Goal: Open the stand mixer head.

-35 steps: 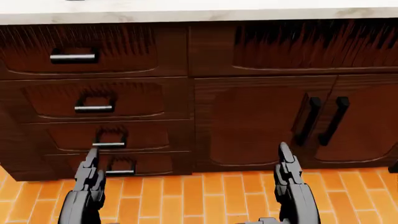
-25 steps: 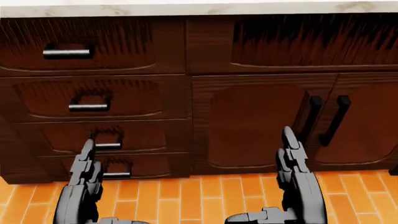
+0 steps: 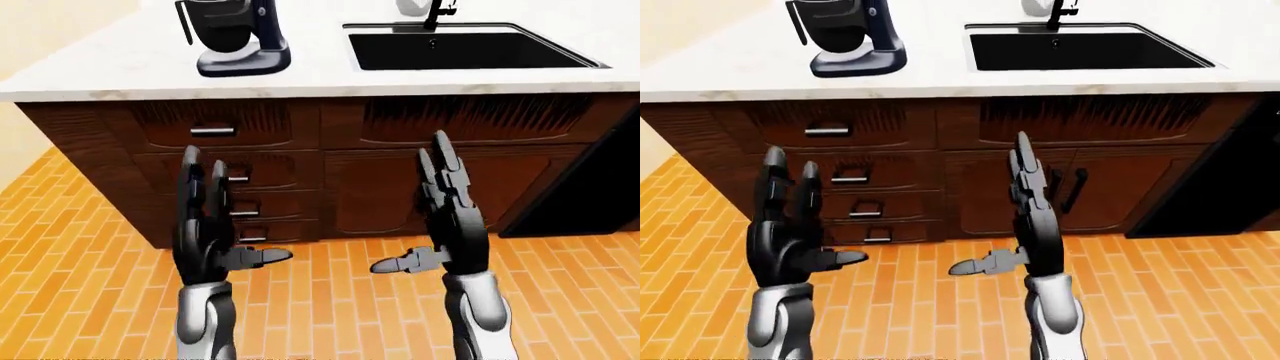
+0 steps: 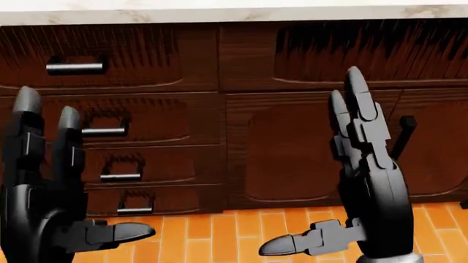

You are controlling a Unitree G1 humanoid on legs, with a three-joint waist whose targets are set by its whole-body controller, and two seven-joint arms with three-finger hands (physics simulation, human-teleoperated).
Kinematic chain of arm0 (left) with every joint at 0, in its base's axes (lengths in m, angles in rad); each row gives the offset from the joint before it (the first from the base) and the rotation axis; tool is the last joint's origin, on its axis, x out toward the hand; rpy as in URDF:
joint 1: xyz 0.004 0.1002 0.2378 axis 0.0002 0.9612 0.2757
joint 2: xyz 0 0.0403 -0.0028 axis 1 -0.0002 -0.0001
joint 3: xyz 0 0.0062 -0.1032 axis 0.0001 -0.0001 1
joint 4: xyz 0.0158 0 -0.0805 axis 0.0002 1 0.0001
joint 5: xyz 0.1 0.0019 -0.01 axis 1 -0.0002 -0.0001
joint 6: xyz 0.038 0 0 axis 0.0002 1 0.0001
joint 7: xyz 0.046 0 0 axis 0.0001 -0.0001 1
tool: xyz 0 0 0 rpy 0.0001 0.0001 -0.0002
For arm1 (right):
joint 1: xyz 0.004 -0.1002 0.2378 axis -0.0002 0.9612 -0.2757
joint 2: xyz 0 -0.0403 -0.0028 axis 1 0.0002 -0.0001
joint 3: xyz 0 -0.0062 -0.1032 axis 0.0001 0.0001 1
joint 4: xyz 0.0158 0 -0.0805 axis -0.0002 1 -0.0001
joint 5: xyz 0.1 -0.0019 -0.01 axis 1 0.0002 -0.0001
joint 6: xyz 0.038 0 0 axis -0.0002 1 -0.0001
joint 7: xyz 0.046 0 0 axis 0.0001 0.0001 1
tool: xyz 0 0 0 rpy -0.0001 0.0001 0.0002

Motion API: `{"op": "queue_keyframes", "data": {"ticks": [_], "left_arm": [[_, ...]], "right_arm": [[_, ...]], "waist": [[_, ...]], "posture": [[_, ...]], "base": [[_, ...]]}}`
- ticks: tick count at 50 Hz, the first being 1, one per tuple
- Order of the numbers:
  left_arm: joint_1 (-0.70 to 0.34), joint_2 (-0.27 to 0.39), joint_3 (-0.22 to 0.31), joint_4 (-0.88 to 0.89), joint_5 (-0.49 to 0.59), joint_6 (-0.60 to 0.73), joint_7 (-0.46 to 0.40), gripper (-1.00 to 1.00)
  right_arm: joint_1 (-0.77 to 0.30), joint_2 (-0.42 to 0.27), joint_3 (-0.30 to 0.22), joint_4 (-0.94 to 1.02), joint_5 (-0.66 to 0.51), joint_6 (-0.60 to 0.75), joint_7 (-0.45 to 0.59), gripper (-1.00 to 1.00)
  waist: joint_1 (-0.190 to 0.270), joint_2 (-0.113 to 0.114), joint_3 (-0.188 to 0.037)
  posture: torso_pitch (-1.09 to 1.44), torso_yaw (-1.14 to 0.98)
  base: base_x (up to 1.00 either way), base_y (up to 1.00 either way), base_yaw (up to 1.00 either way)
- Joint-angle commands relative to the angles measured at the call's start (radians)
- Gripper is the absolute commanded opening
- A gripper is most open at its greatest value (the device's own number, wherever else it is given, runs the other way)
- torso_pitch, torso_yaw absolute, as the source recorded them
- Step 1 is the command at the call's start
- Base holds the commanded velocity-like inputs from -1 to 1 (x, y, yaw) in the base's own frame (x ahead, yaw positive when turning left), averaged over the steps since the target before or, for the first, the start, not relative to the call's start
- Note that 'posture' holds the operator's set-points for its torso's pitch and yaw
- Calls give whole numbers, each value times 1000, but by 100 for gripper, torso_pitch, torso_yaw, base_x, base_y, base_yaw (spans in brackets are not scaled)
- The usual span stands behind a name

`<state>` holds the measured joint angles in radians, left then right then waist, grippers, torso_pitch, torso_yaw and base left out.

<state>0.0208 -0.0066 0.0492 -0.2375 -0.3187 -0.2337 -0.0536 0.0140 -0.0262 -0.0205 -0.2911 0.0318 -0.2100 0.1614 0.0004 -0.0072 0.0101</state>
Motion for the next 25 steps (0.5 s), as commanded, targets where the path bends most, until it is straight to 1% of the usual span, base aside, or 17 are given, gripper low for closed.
{"op": "queue_keyframes", "data": {"ticks": [1, 4, 6, 7, 10, 15, 20, 25], "left_arm": [[-58, 13, 15, -154, -60, 60, 38, 100], [-119, 35, 49, -322, -134, 189, 113, 100], [-153, 47, 71, -391, -173, 247, 160, 100], [-168, 55, 81, -420, -198, 273, 178, 100], [-194, 66, 99, -451, -229, 299, 212, 100], [-229, 92, 116, -539, -295, 366, 277, 100], [-231, 97, 118, -534, -301, 359, 281, 100], [-231, 102, 123, -541, -312, 367, 285, 100]], "right_arm": [[-61, -2, -9, -165, 55, 146, 0, 100], [-159, -13, -19, -358, 107, 352, -26, 100], [-209, -20, -24, -447, 139, 450, -47, 100], [-234, -23, -28, -488, 156, 494, -59, 100], [-286, -30, -29, -556, 191, 582, -88, 100], [-302, -29, -5, -587, 197, 614, -94, 100], [-302, -27, -8, -588, 196, 614, -87, 100], [-294, -28, -7, -582, 197, 603, -84, 100]], "waist": [[2, 1, -24], [1, 0, -22], [1, 1, -16], [1, 2, -13], [3, 4, -10], [2, 8, -9], [3, 9, 2], [3, 12, 5]], "posture": [[0, 0], [0, 0], [0, 0], [0, 0], [0, 0], [0, 0], [0, 0], [0, 0]], "base": [[0, 0, 0], [0, 0, 0], [0, 0, 0], [0, 0, 0], [0, 0, 0], [0, 0, 0], [0, 0, 0], [0, 0, 0]]}}
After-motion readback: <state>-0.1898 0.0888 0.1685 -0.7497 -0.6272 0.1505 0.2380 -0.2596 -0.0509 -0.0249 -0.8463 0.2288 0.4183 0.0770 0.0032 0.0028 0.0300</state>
